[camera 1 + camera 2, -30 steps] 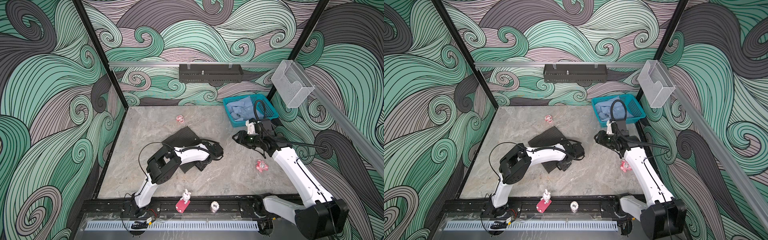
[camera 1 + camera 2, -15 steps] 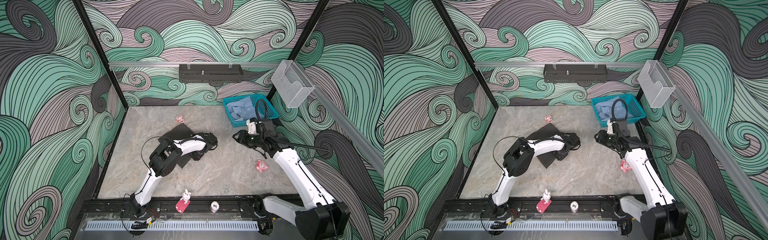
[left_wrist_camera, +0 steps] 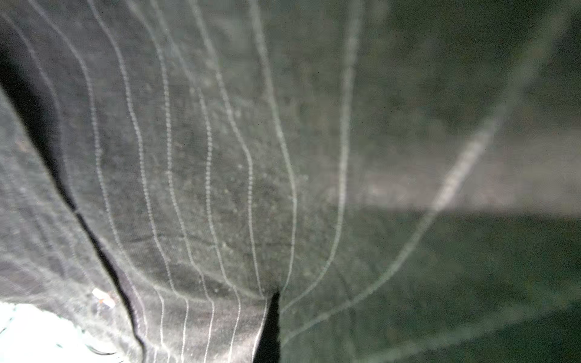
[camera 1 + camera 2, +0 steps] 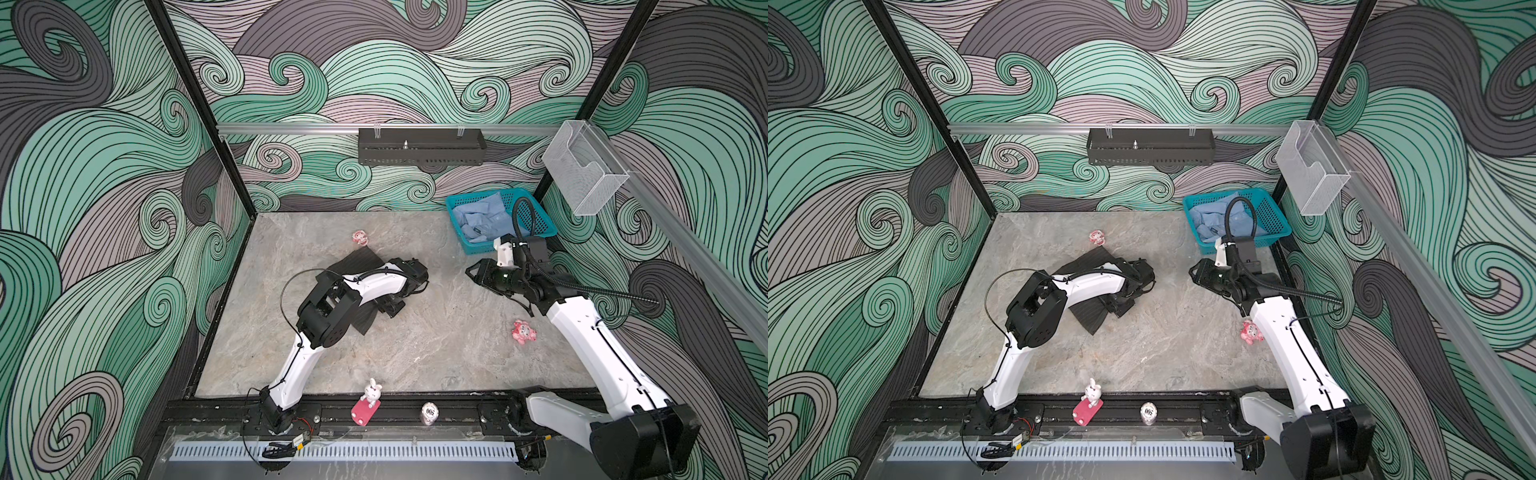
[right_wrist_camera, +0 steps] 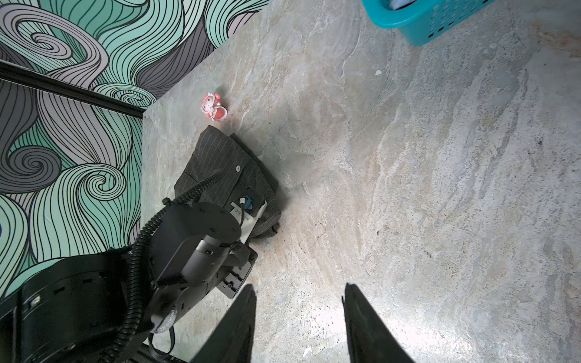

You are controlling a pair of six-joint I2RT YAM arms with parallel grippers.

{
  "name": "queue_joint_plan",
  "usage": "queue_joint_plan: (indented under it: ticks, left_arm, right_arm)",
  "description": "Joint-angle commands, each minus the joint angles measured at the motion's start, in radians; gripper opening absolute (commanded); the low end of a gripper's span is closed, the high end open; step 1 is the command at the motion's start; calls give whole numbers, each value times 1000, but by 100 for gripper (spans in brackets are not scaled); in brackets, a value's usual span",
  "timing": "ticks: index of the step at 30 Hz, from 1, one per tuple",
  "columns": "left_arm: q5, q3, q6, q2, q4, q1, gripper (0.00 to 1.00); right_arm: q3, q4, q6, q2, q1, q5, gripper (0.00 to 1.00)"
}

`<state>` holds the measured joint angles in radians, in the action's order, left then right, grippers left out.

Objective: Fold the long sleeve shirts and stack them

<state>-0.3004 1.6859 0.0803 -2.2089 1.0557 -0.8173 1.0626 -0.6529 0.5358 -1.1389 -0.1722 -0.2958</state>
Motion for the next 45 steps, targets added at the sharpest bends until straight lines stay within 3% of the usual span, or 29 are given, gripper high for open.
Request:
queue_joint_plan:
  ticks: [1,5,10,14,20,31,39,45]
  left_arm:
    - [340,-3,-51,78,36,-42,0]
    - [656,58,-83,184,53,-54,0]
    - [897,190,-71,242,86,-57,0]
    - [1021,190,-6,285,-13,-35,0]
    - [1147,-8,146,294,-265,114,0]
    - [1120,-211,242,149,-425,364,0]
    - [947,-276,245,101,-344,414,0]
    - [795,-328,283,101,-291,429,0]
  right_arm:
    - [4,-2,5,13,15,-6,47]
    - [6,-9,1,5,31,-9,47]
    - [20,-18,-5,0,51,-11,47]
    - [36,-30,-15,-1,66,-9,47]
    - [37,-33,-14,-11,71,-17,47]
    - [18,-14,-5,-48,71,-33,47]
    - [-82,29,33,-105,52,-108,47]
    - [-251,245,195,-219,-91,-171,47]
